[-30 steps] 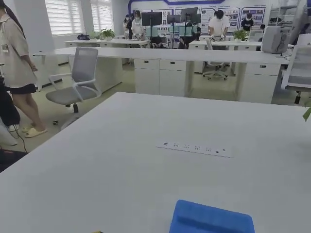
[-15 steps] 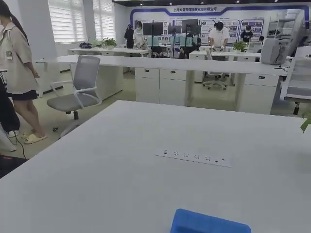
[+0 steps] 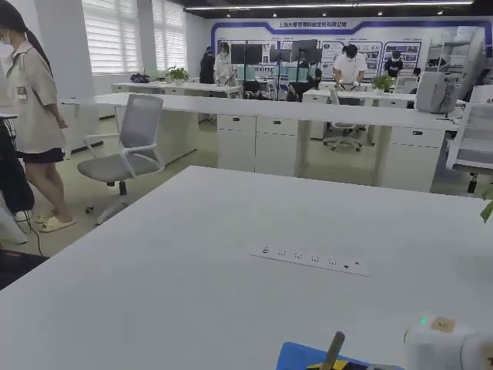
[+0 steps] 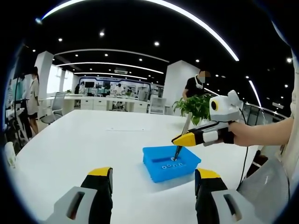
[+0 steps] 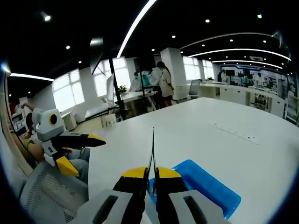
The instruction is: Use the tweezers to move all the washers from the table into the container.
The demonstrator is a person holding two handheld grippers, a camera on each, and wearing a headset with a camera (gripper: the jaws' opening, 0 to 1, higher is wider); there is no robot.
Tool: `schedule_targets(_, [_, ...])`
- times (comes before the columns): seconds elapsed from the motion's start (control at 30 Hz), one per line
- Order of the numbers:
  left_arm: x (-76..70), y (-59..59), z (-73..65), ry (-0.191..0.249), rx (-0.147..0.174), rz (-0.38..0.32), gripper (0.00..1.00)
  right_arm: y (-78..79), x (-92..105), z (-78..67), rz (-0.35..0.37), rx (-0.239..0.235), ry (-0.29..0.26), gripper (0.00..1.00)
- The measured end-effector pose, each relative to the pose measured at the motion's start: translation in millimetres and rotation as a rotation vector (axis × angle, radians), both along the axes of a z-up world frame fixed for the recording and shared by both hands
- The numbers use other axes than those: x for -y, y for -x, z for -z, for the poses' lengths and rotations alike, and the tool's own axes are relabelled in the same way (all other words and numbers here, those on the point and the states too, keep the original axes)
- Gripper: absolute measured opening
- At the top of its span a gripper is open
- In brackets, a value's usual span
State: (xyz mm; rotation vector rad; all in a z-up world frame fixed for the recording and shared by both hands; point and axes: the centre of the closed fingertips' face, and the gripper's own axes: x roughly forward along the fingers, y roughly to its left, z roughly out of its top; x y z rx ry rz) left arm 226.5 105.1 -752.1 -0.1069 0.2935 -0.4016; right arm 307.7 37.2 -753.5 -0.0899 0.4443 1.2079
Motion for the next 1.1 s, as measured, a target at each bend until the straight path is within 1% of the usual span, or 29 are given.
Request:
schedule_targets(0.1, [0.5,0.1,0.5,-0.002,-0.002,0.003,0.72,-7.6,-4.6,3.7,-0.001,0.011,0.013,0.03])
schedule_targets(0.33, [0.5,0.0,1.6,-0.004,-0.006,0.004,0.72,-26.7,-9.3,18.9,0.012,-0.002,0.037,0.03])
schedule_targets(0.43, [0.0,0.0,2.4,-0.003,-0.011,0.002,0.72,-33.7,-8.5,26.0,0.022,-0.011,0.048,0.03])
schedule_targets(0.53, [0.5,0.0,3.0,-0.003,-0.014,0.004,0.72,-40.9,-7.9,32.3,0.046,-0.040,0.043,0.03])
schedule_targets(0.6, [1.0,0.0,3.7,-0.006,-0.018,0.006,0.72,-44.4,-8.8,37.4,0.048,-0.043,0.053,0.03])
schedule_targets(0.67, [2.0,0.1,4.6,-0.008,-0.023,0.012,0.72,-47.4,-9.8,42.5,0.046,-0.034,0.069,0.03])
schedule_targets(0.87, [2.9,-0.1,6.6,-0.021,-0.031,0.015,0.72,-52.3,-13.2,58.3,0.036,-0.053,0.088,0.03])
schedule_targets(1.1, [2.3,0.3,8.2,-0.018,-0.042,0.012,0.72,-52.9,-14.9,72.4,0.025,-0.064,0.106,0.03])
